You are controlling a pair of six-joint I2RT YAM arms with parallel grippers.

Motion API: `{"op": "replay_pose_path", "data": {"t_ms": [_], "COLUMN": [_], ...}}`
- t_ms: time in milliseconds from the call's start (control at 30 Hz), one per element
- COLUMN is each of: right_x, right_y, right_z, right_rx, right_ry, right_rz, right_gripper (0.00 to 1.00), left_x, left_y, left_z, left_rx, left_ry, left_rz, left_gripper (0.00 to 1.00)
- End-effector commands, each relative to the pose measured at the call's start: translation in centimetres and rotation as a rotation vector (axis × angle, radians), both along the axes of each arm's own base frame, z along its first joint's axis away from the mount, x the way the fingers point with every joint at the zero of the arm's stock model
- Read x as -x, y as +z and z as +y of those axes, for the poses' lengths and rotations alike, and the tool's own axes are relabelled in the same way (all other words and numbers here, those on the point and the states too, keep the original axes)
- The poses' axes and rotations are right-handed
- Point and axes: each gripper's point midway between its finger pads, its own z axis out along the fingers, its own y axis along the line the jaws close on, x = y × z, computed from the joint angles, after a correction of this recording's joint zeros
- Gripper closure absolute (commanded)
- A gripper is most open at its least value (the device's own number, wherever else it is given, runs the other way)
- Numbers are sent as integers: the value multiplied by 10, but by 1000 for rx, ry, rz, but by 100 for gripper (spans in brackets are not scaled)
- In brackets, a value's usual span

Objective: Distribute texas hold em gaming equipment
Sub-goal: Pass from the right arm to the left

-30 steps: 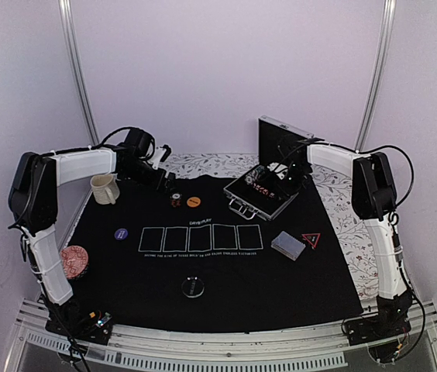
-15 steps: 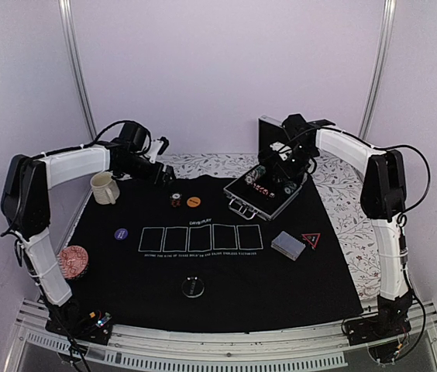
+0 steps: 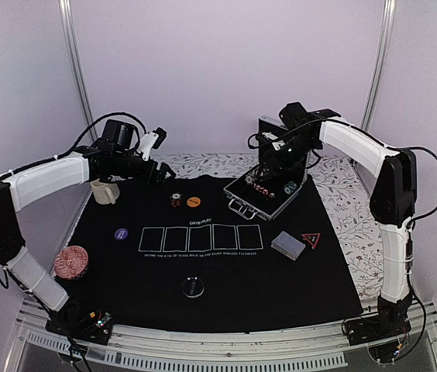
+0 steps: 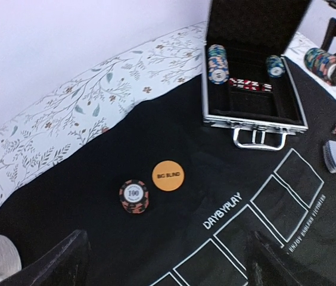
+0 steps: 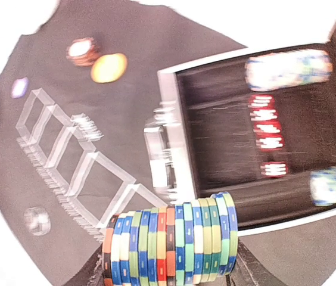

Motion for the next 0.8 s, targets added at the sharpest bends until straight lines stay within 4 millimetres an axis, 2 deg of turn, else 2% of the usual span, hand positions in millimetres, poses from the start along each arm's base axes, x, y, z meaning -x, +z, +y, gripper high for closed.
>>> {"op": "replay_pose_path", "data": {"t_ms": [0, 167, 267, 333, 467, 567, 767], "right_x": [59, 105, 134, 150, 182, 201, 227], "right_y": [38, 33, 27, 19, -6, -16, -34], "right_z": [49, 76, 91, 97, 102, 104, 105], "right_rx": [-201, -295, -337, -361, -363, -384, -422], "right_ry": [113, 168, 214, 234, 253, 267, 281], "right_rz": [86, 185, 239, 273, 352, 386, 427], "right_gripper": [98, 98, 98, 98, 98, 98, 98], "left_x": [40, 97, 132, 147, 168, 183, 211], "left_y": [33, 34, 28, 19, -3, -17, -43], "left_z": [-37, -73, -93, -101, -118, -134, -166], "left_rx": [-10, -53, -69, -85, -143, -161, -171], "left_ry": [-192, -388, -501, -548, -600, -644, -741], "left_rz": [-154, -246, -267, -275, -269, -245, -204], "left_gripper": [9, 7, 5, 3, 2, 2, 2]}}
